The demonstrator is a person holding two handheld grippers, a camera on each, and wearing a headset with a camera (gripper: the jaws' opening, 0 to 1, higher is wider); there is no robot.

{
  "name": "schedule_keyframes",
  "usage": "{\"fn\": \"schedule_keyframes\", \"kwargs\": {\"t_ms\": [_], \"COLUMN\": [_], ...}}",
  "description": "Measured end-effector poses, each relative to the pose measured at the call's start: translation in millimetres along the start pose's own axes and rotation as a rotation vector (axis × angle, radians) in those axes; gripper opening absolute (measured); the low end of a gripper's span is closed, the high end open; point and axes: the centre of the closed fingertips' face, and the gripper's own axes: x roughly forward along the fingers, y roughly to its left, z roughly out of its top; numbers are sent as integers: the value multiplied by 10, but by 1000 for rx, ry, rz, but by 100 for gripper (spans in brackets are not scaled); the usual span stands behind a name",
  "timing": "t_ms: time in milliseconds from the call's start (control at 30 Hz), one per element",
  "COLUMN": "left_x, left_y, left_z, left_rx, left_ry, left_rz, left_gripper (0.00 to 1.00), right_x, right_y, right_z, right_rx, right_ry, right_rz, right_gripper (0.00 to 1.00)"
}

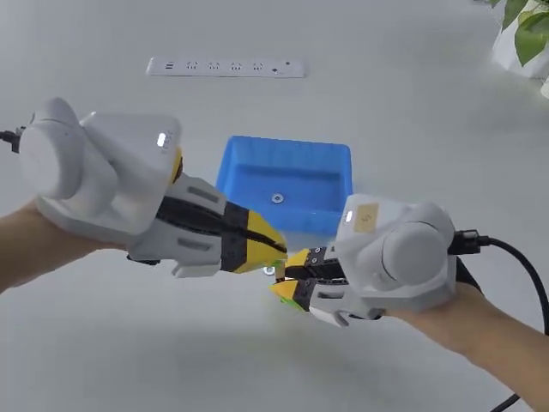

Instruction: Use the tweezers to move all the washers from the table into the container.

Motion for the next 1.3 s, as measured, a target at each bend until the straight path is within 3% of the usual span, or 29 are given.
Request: {"fn": "schedule_keyframes", "kwargs": {"t_ms": [567, 767, 1033, 1300], "left_x": [-238, -308, -335, -282], "left_y": [132, 257, 461, 660], "left_z": [445, 577, 622, 580], "left_rx": [135, 170, 191, 183], "left_ry": [-13, -23, -38, -52], "left_rz": [53, 74, 117, 136], "left_gripper": [5, 5, 5, 5], "right_x": [-286, -347, -347, -279], "right_y": [-213, -347, -598, -811], "right_z": [439, 574, 679, 647], "right_rx": [-91, -109, -140, -131], "right_ry": [-47, -66, -76, -67], "right_rz": [-80, -110, -156, -177], "right_gripper": [11, 11, 11, 11]}}
